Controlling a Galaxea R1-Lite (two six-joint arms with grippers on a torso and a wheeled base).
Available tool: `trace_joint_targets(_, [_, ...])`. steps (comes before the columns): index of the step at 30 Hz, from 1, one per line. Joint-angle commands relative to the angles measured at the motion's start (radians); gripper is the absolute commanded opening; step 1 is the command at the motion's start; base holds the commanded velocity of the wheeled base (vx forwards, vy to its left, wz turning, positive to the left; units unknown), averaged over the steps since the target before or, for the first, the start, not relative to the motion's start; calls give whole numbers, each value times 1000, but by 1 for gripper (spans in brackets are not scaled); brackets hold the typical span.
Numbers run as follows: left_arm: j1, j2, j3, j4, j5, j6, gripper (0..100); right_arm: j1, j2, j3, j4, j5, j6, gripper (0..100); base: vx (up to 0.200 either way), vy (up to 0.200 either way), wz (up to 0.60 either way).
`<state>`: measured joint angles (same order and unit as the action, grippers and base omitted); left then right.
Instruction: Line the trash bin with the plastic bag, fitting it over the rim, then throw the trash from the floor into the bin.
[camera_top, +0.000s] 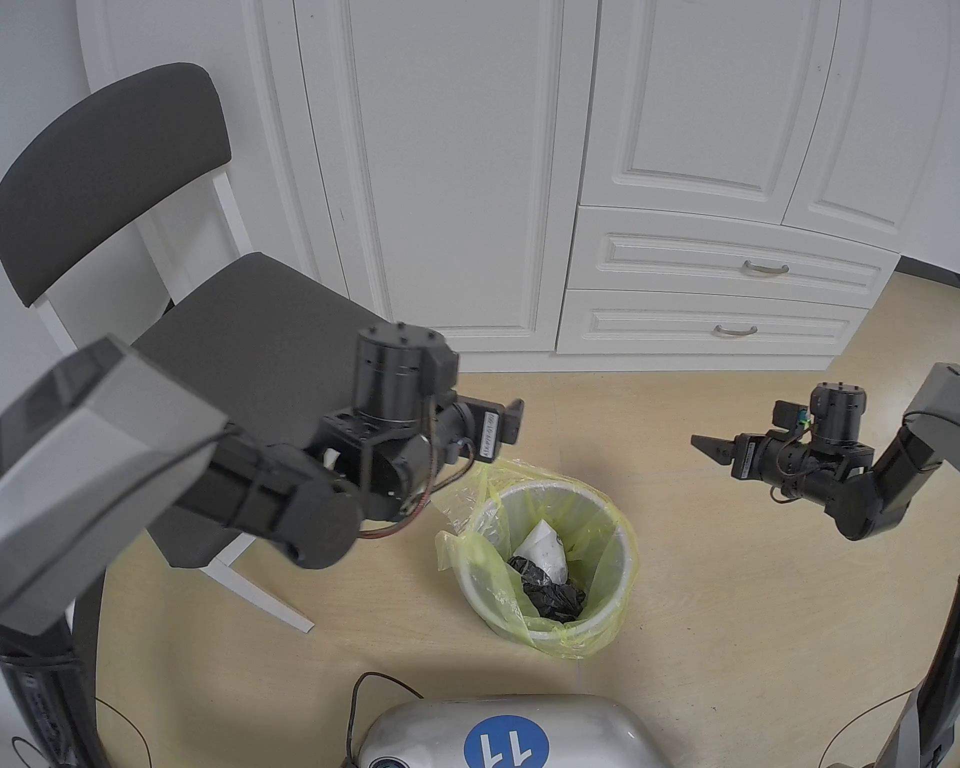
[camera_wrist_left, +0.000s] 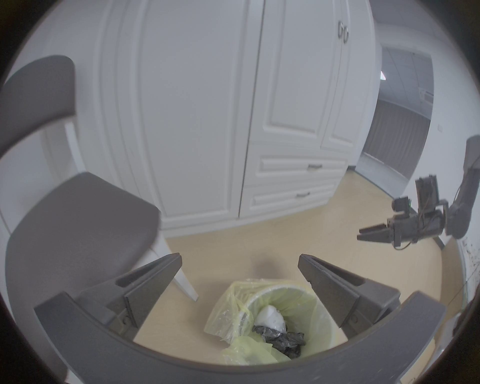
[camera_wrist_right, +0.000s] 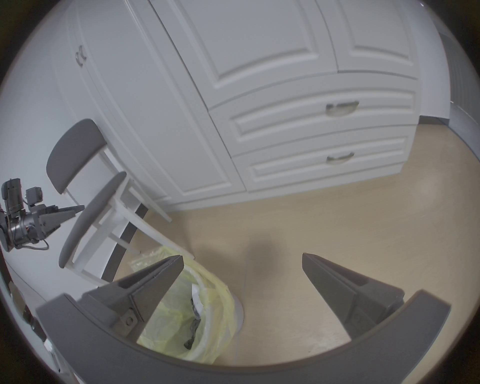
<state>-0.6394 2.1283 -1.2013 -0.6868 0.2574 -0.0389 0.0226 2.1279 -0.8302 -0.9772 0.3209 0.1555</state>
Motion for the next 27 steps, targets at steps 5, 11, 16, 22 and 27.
trace_joint_targets(5, [75,-729,505,-217,0,-9,100,-39,-464,447,-370,-154,48,100,0,0,0])
trace_joint_targets(11, [178,-1093,657,-195,-10,-41,100,-162,-684,609,-489,-163,52,100,0,0,0])
trace_joint_targets(16, [242,-1223,761,-191,-7,-33,100,-211,-824,625,-486,-148,55,100,0,0,0])
trace_joint_targets(22, [432,-1308,813,-146,-10,60,100,-208,-1053,599,-365,-149,50,100,0,0,0])
trace_joint_targets(27, [480,-1433,870,-138,-10,165,100,-193,-1312,468,12,-146,21,100,0,0,0])
